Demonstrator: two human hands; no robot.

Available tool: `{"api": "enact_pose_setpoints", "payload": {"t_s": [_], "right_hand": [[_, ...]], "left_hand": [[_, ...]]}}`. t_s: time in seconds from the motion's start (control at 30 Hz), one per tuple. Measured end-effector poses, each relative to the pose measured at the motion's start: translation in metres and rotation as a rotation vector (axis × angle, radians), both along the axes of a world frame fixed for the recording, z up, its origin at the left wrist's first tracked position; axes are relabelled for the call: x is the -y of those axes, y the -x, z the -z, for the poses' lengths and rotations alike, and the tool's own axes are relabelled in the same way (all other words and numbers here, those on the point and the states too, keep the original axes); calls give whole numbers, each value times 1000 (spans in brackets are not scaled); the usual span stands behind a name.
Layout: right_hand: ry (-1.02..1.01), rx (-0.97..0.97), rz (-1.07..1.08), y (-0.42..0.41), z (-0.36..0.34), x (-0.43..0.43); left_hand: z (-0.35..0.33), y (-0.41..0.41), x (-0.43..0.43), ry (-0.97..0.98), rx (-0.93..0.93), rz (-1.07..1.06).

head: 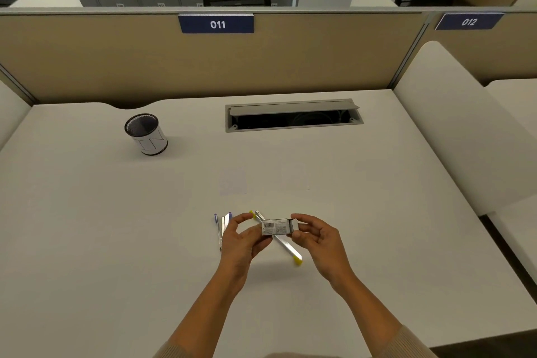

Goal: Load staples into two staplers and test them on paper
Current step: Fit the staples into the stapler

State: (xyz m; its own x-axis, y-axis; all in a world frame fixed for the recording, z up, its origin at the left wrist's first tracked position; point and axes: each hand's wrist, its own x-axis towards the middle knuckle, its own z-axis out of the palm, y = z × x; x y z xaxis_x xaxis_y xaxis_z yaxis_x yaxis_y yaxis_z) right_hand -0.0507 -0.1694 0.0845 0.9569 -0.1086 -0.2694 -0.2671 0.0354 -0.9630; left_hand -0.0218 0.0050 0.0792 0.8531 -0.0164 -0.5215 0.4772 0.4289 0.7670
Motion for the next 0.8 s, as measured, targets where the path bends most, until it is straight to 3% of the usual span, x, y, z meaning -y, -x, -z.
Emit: {"api": "enact_pose_setpoints", "payload": {"t_s": [0.17,0.3,0.47,0.8], "right_hand": [[34,-25,-1,0,0,5],[101,-38,-52,1,0,3],[147,-21,-2,0,-2,2],[117,-8,63,0,0,5]], "left_hand": [[0,-3,2,33,-57,87],[1,0,11,-103,11,185],[3,2,14,-138,84,189],[5,3,13,-84,59,137]]}}
